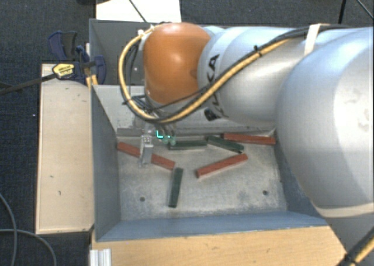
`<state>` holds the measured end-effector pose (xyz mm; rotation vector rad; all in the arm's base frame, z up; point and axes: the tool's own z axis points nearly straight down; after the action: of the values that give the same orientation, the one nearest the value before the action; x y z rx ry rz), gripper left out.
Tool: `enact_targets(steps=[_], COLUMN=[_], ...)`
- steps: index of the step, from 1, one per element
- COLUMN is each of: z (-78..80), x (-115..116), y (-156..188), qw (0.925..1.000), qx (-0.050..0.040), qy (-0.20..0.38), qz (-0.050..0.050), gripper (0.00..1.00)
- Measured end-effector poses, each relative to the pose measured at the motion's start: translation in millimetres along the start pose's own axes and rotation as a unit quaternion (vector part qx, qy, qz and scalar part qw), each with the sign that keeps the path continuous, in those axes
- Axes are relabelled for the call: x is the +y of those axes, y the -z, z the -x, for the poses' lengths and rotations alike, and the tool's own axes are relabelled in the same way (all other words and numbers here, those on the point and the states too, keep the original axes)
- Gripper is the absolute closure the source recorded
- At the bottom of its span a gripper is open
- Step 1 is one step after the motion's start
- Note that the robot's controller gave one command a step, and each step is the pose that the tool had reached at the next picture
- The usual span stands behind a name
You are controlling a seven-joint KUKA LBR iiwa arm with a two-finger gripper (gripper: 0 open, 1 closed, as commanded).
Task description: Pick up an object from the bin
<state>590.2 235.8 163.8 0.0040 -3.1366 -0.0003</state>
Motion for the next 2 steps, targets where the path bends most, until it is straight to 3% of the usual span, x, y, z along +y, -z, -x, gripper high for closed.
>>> enact_targets(steps=[1, 2], z=[2.3, -7.1], x=[-1, -2], y=[4, -59], qw=[1.0000, 0.9995], qx=[-0.0039, -0.0058], qy=[-0.002, -0.031], qz=[0.001, 0.002], gripper=[0.00, 0.00])
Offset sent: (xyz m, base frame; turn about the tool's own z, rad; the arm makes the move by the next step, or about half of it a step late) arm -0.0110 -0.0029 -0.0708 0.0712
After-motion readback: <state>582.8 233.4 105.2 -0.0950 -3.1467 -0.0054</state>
